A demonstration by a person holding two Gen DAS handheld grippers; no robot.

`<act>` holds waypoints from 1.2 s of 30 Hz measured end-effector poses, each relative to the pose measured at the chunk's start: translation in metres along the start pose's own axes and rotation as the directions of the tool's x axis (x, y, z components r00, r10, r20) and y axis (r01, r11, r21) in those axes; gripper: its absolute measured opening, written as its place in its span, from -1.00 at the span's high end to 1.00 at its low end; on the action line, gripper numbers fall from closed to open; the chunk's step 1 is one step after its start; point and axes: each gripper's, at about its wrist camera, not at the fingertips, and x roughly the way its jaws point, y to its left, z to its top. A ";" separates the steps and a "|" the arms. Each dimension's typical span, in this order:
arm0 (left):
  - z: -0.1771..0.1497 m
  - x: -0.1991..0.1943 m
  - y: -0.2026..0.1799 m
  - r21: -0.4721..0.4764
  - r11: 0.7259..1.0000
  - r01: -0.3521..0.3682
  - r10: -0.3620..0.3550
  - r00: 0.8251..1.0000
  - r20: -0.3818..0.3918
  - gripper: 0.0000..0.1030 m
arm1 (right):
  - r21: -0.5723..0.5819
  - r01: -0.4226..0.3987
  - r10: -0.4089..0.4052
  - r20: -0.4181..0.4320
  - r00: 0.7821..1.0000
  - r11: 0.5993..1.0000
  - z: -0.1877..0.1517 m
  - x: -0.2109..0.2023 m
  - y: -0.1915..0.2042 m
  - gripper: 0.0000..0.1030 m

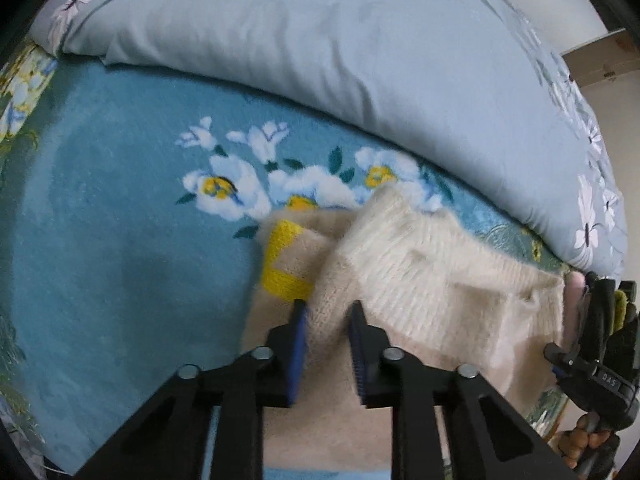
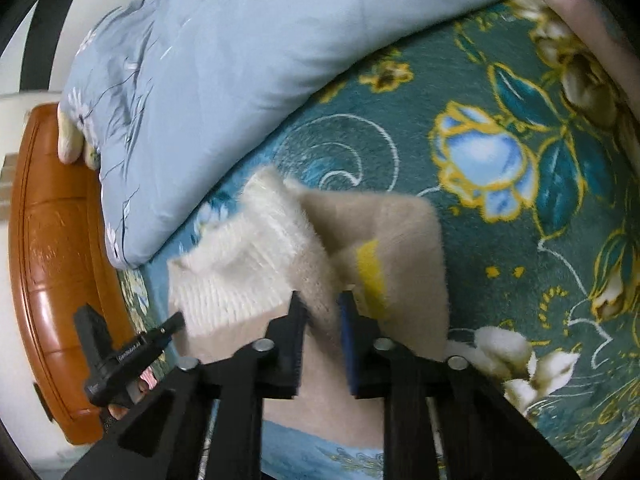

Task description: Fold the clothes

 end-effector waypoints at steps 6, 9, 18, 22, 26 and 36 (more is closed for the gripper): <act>0.001 -0.018 0.020 -0.072 0.994 0.080 -0.075 0.995 0.064 0.68 | 0.050 -0.053 0.048 0.098 0.994 0.997 -0.001 -0.019 -0.008 0.79; 0.003 0.004 0.021 -0.070 0.997 0.031 -0.030 0.999 0.019 0.68 | 0.091 -0.023 0.017 0.071 0.997 0.996 0.000 -0.005 -0.020 0.79; 0.010 0.005 0.020 -0.013 1.000 0.022 -0.022 1.000 0.009 0.09 | 0.071 0.026 -0.031 0.064 0.997 0.997 -0.001 0.001 -0.024 0.55; 0.009 0.005 0.031 -0.008 1.000 0.029 -0.029 1.000 0.009 -0.31 | 0.029 0.022 -0.025 0.077 0.997 0.999 -0.012 -0.006 -0.029 -0.43; 0.009 0.023 0.040 -0.019 0.999 0.041 -0.041 0.998 -0.039 -0.38 | 0.051 0.056 -0.059 0.063 0.996 0.997 -0.020 0.005 -0.041 -0.48; 0.010 0.047 0.042 -0.022 0.980 0.196 -0.197 0.972 -0.125 -0.49 | 0.149 -0.026 0.021 0.035 0.999 0.988 -0.022 0.035 -0.064 -0.64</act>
